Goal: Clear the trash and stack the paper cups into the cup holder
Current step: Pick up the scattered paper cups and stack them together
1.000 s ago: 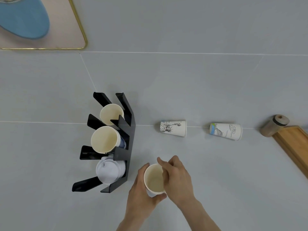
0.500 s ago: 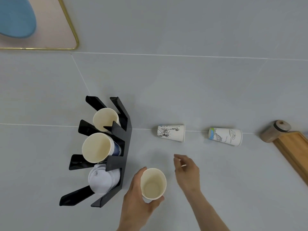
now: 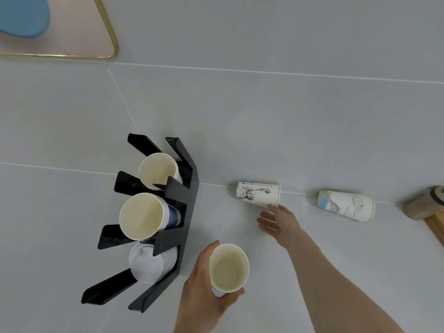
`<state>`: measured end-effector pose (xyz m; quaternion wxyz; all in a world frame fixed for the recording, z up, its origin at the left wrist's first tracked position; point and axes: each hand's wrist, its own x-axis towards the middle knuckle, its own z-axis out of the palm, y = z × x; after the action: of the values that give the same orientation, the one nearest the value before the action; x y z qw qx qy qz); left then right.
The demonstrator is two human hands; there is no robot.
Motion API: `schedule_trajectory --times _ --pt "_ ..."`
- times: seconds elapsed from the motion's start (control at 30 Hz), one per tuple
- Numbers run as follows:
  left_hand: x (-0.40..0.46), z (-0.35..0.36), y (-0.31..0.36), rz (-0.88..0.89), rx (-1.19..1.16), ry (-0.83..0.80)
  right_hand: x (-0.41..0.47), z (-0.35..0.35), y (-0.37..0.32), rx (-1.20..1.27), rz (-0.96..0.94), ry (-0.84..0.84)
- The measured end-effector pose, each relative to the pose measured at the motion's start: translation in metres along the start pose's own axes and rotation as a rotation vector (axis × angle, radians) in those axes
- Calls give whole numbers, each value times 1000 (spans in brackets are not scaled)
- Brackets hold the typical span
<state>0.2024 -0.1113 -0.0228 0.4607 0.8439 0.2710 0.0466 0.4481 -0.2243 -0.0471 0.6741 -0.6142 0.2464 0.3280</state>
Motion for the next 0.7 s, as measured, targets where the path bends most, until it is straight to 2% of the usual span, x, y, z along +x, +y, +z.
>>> schedule_trajectory --times 0.13,0.3,0.4,0.6,0.7 --pt "0 1 0 -17 -26 12 -9 0 6 163 -102 109" --pt "0 1 0 1 -29 13 -57 -10 11 -103 -338 231" --pt "-1 1 1 7 -38 18 -97 -17 9 -214 -462 188" --pt "-2 -1 1 44 -68 -21 -164 -33 0 -423 -639 -27" --pt "-4 -4 -2 60 -91 -51 -174 -37 2 -590 -718 -30"
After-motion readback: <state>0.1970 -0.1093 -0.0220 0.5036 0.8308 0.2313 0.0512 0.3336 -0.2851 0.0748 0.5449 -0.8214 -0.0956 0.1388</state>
